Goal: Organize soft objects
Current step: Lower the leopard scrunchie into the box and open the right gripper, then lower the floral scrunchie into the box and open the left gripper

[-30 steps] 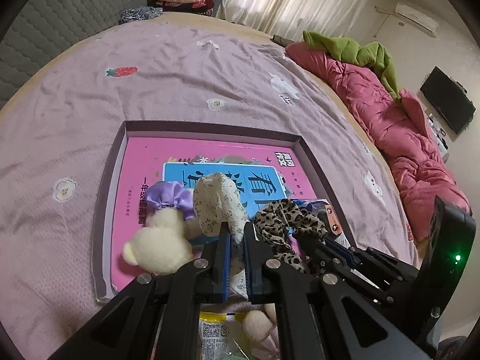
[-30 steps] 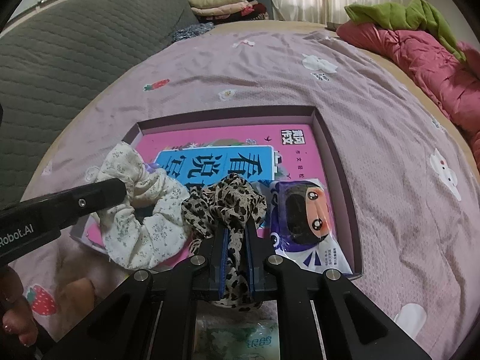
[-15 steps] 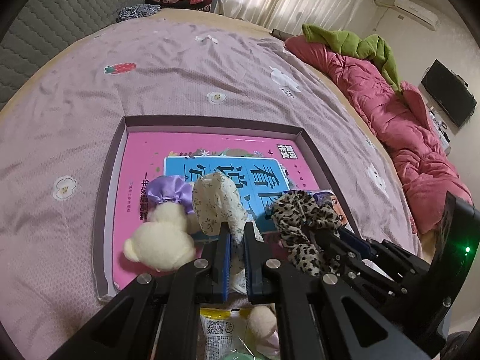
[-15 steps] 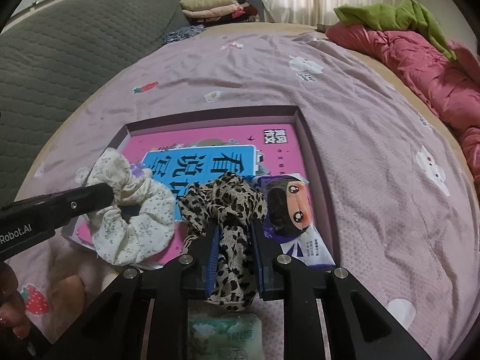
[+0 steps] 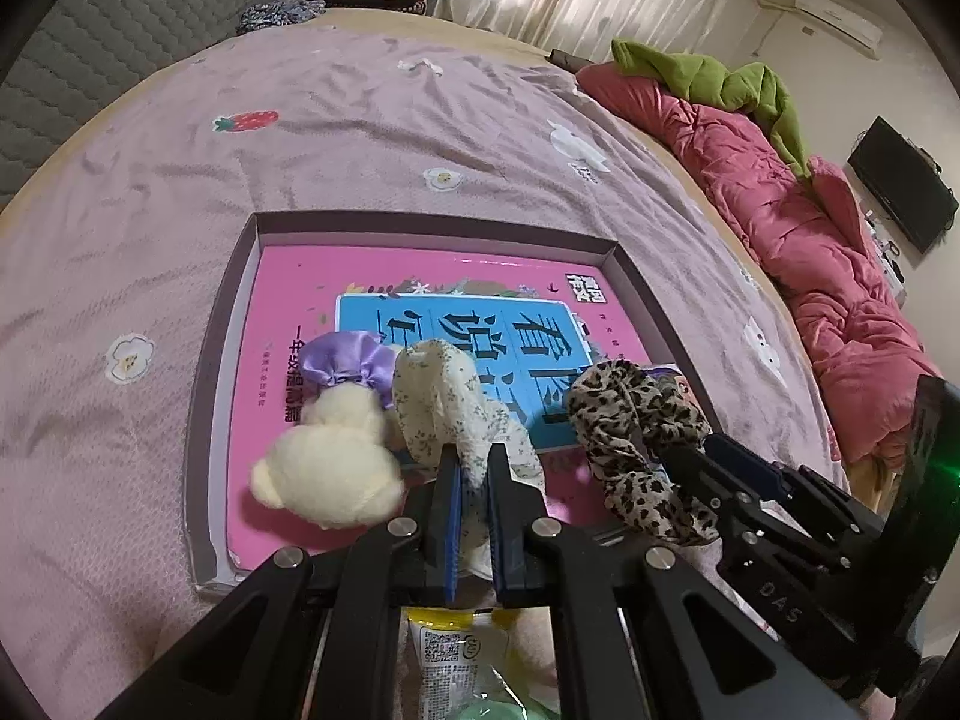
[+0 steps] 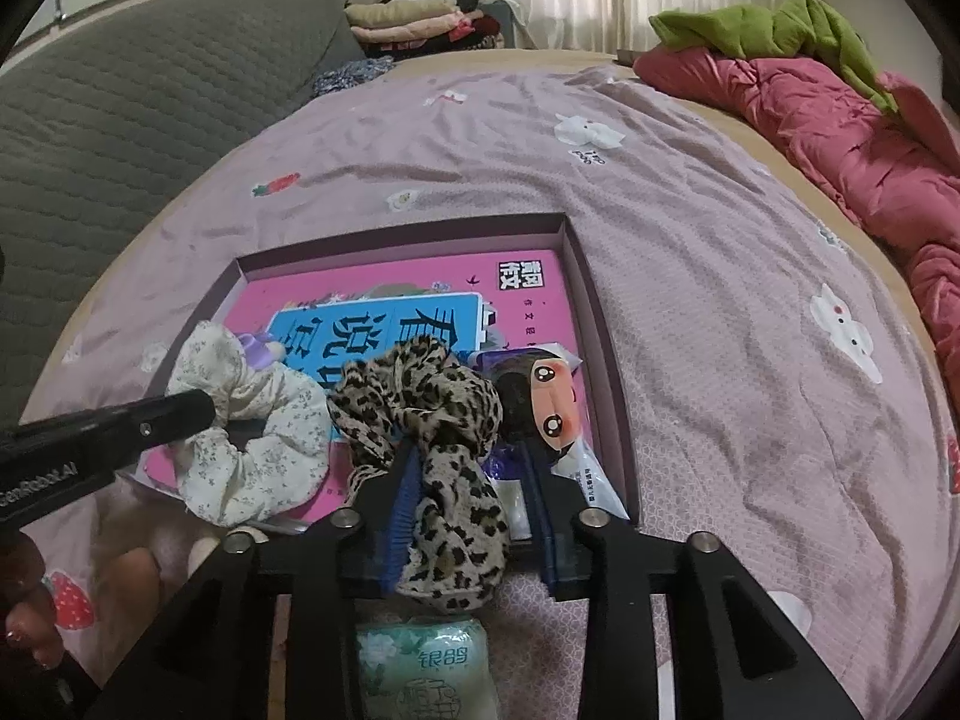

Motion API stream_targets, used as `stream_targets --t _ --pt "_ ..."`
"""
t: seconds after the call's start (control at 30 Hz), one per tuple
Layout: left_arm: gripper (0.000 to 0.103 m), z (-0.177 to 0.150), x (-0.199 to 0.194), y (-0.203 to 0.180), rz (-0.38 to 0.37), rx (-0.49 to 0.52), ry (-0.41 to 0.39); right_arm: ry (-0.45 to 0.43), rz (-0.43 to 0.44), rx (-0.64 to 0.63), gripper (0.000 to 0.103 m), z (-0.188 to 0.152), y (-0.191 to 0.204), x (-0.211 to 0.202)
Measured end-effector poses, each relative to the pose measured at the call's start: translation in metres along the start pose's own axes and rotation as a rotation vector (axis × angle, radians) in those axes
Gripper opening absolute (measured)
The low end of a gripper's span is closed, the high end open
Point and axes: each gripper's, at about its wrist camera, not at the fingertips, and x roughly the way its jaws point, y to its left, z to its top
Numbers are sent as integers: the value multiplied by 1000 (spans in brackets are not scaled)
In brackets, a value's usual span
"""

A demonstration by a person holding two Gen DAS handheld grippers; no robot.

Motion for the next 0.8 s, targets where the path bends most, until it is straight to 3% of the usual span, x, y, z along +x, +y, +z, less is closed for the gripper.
stream_targets --t 0.8 --pt "8 -2 -2 9 15 -3 -2 -21 -9 12 52 -10 -3 -24"
